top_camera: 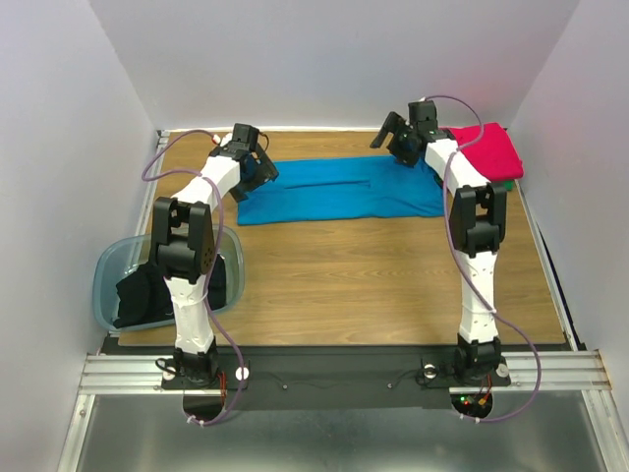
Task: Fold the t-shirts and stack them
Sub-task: Fold the tshirt
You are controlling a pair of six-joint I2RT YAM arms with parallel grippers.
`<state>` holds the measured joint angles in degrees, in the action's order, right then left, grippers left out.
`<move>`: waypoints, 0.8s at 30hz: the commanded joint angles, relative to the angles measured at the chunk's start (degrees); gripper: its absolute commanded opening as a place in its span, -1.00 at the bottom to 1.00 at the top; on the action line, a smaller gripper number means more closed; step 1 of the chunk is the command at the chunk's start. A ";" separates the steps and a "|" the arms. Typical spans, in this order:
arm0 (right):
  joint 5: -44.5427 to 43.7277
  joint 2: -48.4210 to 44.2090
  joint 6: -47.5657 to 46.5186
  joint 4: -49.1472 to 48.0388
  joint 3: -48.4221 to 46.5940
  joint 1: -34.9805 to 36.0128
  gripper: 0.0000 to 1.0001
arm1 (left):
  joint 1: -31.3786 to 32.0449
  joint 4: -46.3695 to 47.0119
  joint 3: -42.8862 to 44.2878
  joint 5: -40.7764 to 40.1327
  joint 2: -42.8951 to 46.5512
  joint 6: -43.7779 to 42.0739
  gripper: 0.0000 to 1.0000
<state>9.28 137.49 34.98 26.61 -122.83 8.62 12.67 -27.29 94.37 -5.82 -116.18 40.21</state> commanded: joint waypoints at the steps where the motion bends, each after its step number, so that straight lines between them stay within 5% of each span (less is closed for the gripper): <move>1: -4.60 -11.33 -2.80 -0.51 8.61 0.34 1.00 | 0.52 1.01 5.98 1.95 -0.08 -1.71 0.97; 8: -7.61 -17.26 -3.61 -0.59 24.73 1.13 1.00 | 2.19 2.50 10.49 4.68 -6.95 -1.27 0.97; 13: -8.66 -13.23 -3.43 -0.59 25.71 1.66 1.00 | 2.80 5.92 2.69 8.37 -6.96 -0.31 0.97; 24: 0.91 9.51 -15.90 -0.51 -4.24 5.44 1.00 | 13.34 15.77 -25.00 13.20 2.80 7.25 0.97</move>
<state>5.61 139.79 24.40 26.76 -120.42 12.05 20.25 -9.37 78.98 2.28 -114.74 43.16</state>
